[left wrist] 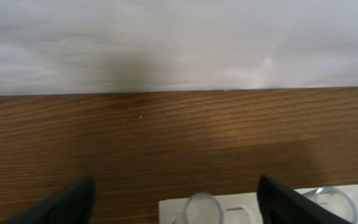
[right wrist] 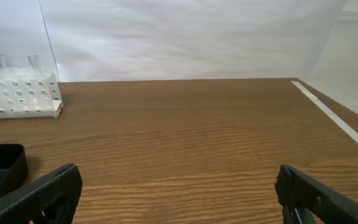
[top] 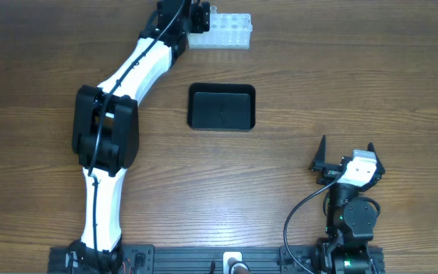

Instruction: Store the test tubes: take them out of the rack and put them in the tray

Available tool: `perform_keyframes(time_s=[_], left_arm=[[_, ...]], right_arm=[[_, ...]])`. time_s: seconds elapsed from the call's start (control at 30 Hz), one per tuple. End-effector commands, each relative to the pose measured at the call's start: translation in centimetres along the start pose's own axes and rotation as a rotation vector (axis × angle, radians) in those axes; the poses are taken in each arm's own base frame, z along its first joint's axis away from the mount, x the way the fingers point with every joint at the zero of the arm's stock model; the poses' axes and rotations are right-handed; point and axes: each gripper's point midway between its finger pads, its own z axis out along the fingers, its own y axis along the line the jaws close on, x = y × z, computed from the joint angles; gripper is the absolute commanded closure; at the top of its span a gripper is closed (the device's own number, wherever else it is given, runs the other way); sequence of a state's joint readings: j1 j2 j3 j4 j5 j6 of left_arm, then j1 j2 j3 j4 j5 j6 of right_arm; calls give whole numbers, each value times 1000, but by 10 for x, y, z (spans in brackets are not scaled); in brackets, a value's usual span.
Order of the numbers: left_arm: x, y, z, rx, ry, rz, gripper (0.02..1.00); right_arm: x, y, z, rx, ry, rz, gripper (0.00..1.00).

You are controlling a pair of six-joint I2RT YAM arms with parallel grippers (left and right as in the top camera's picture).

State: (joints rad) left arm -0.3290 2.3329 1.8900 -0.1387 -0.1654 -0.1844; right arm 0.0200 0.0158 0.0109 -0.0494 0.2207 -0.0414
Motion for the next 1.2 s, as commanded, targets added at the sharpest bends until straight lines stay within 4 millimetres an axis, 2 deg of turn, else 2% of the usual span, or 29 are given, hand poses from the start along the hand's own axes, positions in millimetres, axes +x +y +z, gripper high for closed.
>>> perform_keyframes(time_s=[0.03,0.3,0.6,0.77,1.2], left_arm=[[-4,-2,4,-16,-15,-5,279],[-3,-4,3,-24,-17,-1,478],[-2,-5,3,-23,-13,0,597],[-2,-8,2,-19,-12,3,652],[5,-9,7,-19,0,6,717]], right_arm=[[1,-4,0,20,-2,0,7],[1,-4,0,20,-2,0,9],[1,-4,0,20,-2,0,9],[1,-4,0,20,-2,0,9],[1,-4,0,20,-2,0,7]])
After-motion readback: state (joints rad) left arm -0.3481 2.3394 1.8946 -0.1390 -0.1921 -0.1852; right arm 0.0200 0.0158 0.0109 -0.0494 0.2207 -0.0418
